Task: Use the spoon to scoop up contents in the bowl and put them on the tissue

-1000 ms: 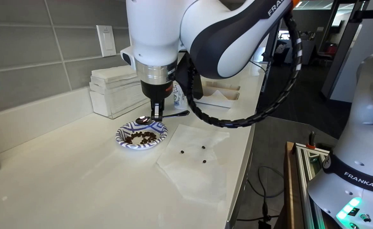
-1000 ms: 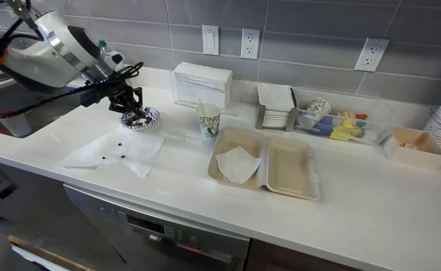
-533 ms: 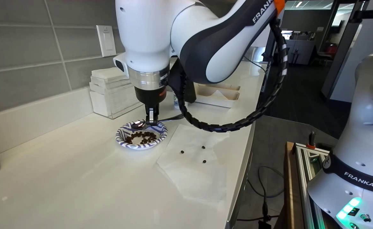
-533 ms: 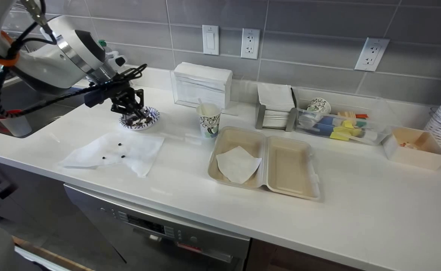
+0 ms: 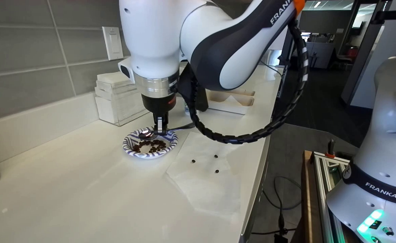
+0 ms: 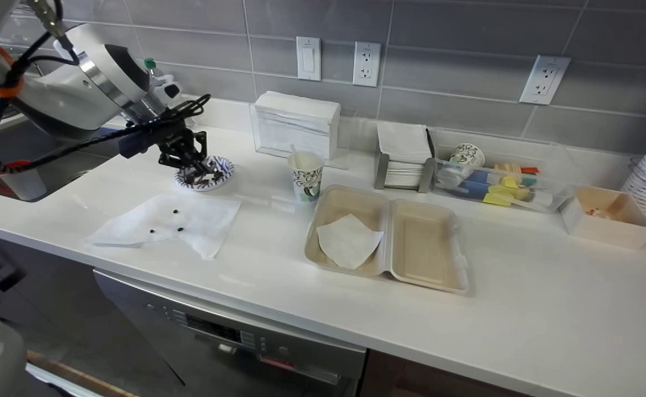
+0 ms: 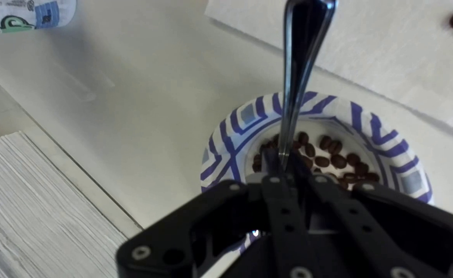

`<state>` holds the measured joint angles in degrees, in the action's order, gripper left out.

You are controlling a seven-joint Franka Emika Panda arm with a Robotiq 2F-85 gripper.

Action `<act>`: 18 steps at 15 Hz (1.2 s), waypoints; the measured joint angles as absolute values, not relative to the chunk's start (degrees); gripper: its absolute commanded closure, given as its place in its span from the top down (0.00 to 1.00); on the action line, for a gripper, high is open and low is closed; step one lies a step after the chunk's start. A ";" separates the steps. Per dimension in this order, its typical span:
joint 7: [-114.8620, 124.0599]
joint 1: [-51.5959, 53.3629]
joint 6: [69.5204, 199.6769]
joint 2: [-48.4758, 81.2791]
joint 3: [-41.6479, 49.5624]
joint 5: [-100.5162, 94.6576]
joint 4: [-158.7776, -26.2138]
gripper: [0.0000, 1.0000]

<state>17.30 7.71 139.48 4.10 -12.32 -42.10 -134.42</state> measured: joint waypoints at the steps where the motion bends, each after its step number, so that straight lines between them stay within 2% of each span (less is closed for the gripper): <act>1: 17.71 8.00 138.95 4.10 -12.15 -42.11 -134.42 0.02; 18: 26.03 11.20 127.59 8.52 -11.24 -42.50 -129.14 0.02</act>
